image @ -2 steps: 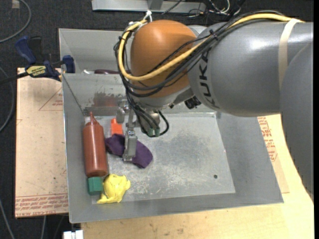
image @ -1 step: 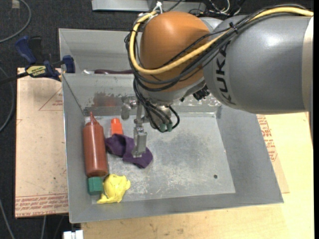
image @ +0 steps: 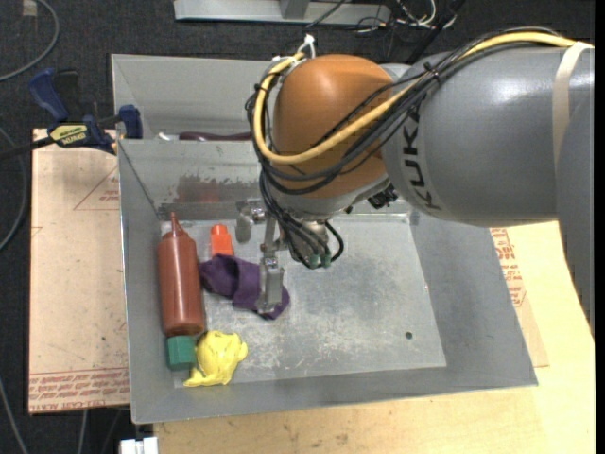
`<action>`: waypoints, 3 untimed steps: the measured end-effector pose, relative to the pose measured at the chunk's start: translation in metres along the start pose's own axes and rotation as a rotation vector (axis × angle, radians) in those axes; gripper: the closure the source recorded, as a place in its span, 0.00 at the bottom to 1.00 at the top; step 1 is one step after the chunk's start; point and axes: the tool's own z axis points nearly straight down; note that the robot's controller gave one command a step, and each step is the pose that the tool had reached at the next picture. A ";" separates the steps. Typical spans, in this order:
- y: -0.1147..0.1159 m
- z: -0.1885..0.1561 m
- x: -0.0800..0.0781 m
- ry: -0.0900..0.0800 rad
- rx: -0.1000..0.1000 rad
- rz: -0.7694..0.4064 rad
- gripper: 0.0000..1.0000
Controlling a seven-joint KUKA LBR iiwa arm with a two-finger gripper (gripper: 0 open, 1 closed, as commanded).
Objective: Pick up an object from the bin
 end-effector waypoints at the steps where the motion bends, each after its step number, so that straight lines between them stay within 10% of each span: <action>1: -0.012 0.053 -0.021 -0.001 0.001 -0.029 0.00; 2: -0.045 0.111 -0.022 -0.001 -0.001 0.035 0.00; 3: -0.028 0.155 -0.035 -0.003 -0.001 0.074 1.00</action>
Offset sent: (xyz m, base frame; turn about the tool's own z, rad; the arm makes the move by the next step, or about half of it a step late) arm 0.0271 -0.0503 -0.1216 0.0478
